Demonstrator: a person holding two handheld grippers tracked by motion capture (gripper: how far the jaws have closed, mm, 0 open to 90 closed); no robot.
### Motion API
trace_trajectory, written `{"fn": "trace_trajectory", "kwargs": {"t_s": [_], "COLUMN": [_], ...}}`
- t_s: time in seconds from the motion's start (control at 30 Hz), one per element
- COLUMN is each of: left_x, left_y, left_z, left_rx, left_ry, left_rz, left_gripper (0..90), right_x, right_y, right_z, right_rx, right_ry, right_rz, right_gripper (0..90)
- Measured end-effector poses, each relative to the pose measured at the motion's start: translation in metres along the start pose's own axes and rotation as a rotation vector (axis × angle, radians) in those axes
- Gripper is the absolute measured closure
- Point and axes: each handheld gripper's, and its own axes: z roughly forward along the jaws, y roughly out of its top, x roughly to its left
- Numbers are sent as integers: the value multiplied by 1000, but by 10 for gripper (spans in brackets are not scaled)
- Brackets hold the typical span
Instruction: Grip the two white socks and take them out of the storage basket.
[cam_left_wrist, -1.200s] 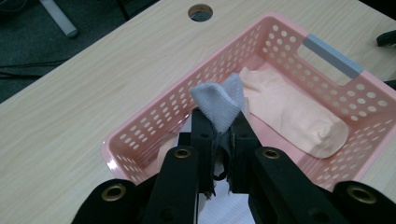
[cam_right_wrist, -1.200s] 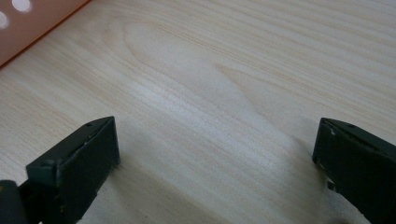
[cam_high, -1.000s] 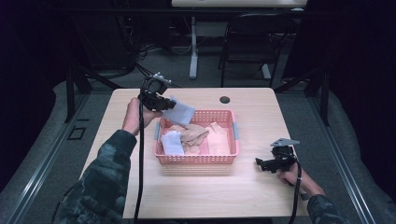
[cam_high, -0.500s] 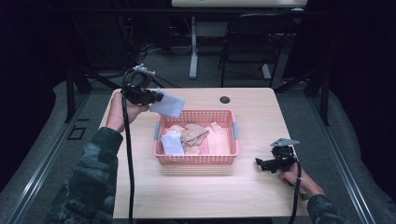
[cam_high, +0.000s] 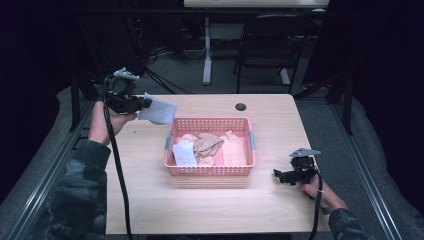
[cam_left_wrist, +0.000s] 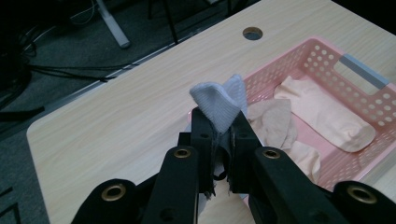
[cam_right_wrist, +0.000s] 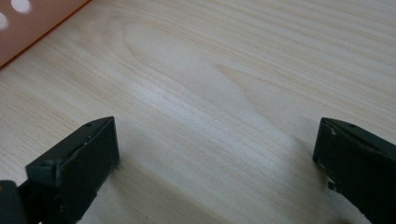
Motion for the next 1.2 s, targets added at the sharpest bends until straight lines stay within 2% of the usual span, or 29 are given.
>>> {"fn": "trace_trajectory", "kwargs": {"t_s": [0.37, 0.6, 0.83, 0.93, 1.1, 1.2], "left_x": [29, 42, 53, 55, 58, 54], "left_y": [-31, -54, -81, -89, -104, -114], "left_z": [-22, -24, -12, -3, 15, 28], "left_rx": [1, 36, 90, 129, 165, 208], "left_ry": [67, 126, 152, 187, 189, 217], "left_rz": [-61, -95, -142, -140, -166, -150], "left_gripper": [835, 835, 836, 836, 836, 836], "right_x": [0, 0, 0, 0, 0, 0], "right_y": [0, 0, 0, 0, 0, 0], "right_z": [0, 0, 0, 0, 0, 0], "right_rx": [-5, -5, -6, -6, -6, -6], "right_ry": [2, 2, 0, 0, 0, 1], "right_rz": [2, 2, 3, 3, 3, 3], "right_gripper": [0, 0, 0, 0, 0, 0]}}
